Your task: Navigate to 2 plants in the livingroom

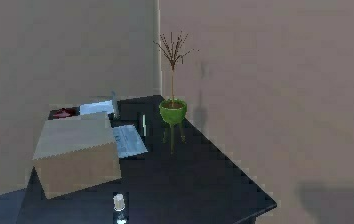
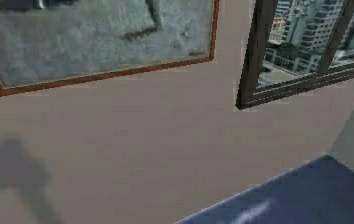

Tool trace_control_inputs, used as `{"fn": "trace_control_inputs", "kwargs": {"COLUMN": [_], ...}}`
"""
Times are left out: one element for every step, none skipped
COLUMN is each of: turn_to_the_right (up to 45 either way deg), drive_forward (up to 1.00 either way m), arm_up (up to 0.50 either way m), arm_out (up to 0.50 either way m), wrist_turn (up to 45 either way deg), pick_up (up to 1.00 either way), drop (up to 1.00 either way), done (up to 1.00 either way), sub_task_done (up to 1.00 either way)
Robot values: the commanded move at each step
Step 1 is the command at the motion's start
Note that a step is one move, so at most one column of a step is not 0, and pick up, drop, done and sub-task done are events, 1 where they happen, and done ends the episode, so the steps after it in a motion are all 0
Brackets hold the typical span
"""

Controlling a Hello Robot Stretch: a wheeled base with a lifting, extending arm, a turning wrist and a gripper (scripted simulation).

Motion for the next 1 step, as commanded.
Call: {"fn": "trace_control_inputs", "kwargs": {"turn_to_the_right": [0.0], "drive_forward": [0.0], "arm_up": [0.0], "arm_out": [0.0], "wrist_turn": [0.0], "pick_up": [0.0], "drop": [0.0], "done": [0.0], "sub_task_done": [1.0]}}
